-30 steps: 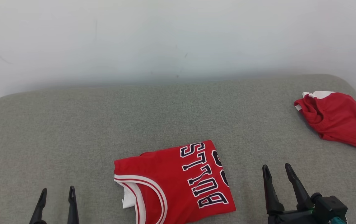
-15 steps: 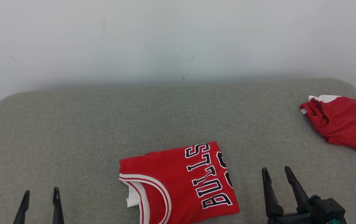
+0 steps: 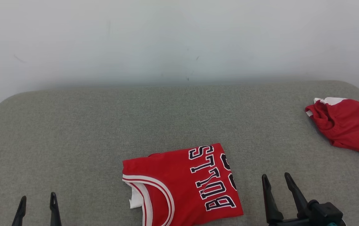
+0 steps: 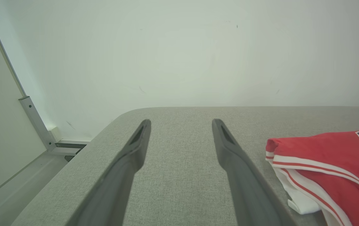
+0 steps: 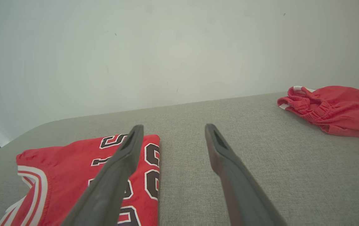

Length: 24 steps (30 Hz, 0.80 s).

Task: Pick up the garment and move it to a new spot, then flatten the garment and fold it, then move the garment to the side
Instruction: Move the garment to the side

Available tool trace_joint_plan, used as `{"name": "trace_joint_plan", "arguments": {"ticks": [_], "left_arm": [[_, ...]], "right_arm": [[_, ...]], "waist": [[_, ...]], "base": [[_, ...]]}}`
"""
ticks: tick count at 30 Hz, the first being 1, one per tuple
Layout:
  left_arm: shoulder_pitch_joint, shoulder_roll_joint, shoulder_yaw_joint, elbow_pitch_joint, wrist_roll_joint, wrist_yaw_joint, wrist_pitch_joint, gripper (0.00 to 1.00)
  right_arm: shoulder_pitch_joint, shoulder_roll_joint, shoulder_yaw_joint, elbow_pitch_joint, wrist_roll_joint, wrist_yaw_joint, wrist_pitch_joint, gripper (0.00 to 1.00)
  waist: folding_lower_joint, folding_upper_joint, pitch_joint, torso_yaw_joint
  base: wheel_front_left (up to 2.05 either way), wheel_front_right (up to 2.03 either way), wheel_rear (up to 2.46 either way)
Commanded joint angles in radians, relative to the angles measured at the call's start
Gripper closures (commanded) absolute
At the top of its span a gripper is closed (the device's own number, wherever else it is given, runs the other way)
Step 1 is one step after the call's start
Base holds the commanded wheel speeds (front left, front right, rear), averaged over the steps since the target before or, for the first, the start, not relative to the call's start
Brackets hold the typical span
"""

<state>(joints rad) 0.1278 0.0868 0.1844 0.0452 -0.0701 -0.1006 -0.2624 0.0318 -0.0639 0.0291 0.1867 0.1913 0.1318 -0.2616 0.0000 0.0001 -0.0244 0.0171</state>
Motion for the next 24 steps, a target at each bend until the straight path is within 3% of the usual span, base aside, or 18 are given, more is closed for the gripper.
{"name": "trace_joint_plan", "arguments": {"ticks": [1, 11, 24], "left_arm": [[0.008, -0.004, 0.003, -0.006, 0.001, 0.002, -0.003, 0.00], [-0.017, -0.009, -0.013, 0.002, 0.007, -0.002, -0.003, 0.00], [-0.074, -0.016, -0.073, 0.025, 0.013, -0.011, -0.003, 0.00]], "right_arm": [[0.003, 0.001, 0.007, 0.011, -0.009, -0.003, -0.004, 0.00], [-0.113, -0.028, 0.064, 0.111, -0.018, -0.003, 0.002, 0.00], [-0.364, -0.050, 0.118, 0.492, -0.014, -0.003, 0.085, 0.00]], "waist": [[0.0000, -0.0001, 0.000, -0.001], [0.0000, -0.0001, 0.008, 0.013], [0.0000, -0.0001, 0.050, 0.103]], "base": [[0.00, 0.00, 0.00], [0.00, 0.00, 0.00], [0.00, 0.00, 0.00]]}}
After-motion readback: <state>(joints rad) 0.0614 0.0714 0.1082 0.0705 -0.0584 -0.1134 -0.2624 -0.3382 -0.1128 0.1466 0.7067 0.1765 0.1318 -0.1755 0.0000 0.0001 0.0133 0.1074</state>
